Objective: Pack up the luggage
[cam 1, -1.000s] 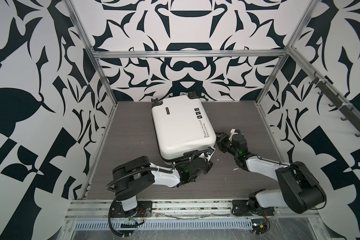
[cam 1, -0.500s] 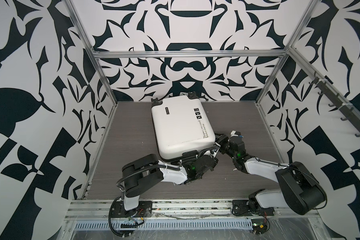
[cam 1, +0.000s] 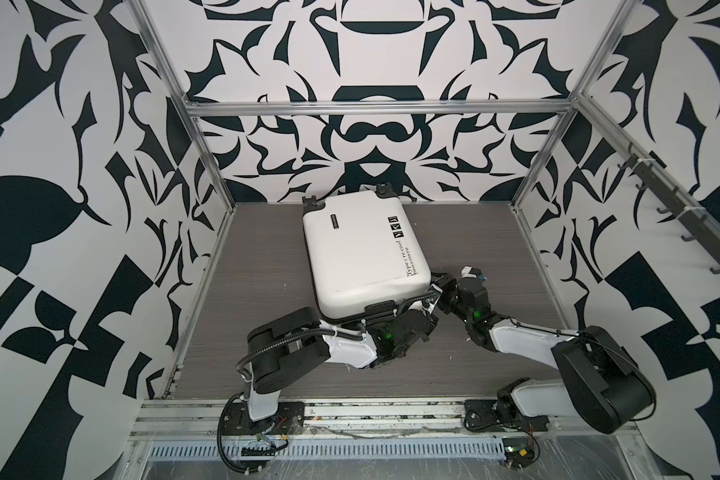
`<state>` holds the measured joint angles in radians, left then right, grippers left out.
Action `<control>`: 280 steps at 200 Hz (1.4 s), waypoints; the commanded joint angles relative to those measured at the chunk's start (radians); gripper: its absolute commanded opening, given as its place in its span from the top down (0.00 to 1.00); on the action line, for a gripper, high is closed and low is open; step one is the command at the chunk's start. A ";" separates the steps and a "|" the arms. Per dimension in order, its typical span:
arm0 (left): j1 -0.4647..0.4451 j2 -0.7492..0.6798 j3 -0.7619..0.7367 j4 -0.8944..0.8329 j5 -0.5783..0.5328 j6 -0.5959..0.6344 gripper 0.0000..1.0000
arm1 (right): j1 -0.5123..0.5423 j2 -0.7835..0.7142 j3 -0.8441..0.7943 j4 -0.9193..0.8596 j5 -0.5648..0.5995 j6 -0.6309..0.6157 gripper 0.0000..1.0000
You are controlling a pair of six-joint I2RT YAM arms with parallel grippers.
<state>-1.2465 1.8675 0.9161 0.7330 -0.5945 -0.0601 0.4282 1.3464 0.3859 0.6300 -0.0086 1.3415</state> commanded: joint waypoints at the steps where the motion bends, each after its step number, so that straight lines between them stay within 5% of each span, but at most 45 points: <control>1: -0.032 0.035 0.053 0.114 0.137 0.001 1.00 | 0.082 -0.018 0.021 0.010 -0.110 -0.047 0.46; 97: -0.033 0.107 0.153 0.122 0.130 0.002 1.00 | 0.127 -0.032 0.000 0.002 -0.079 -0.052 0.46; 111: -0.032 0.077 0.118 0.118 0.120 0.000 0.81 | 0.125 -0.044 0.005 -0.021 -0.079 -0.070 0.44; 135: -0.033 0.012 0.062 0.074 0.115 -0.020 0.30 | 0.102 -0.062 0.028 -0.092 -0.094 -0.107 0.41; 157: -0.055 -0.078 0.025 -0.027 0.090 -0.023 0.06 | 0.059 -0.096 0.053 -0.191 -0.125 -0.165 0.36; 186: -0.081 -0.207 0.011 -0.229 0.045 -0.041 0.02 | 0.003 -0.172 0.090 -0.366 -0.137 -0.266 0.30; 280: -0.047 -0.666 0.066 -1.048 -0.097 -0.391 0.01 | -0.061 -0.322 0.179 -0.720 -0.114 -0.545 0.26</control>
<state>-1.3155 1.2980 0.9268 -0.0204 -0.6327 -0.3470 0.3759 1.0569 0.5076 0.0277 -0.1326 0.9199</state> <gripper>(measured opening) 0.996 0.742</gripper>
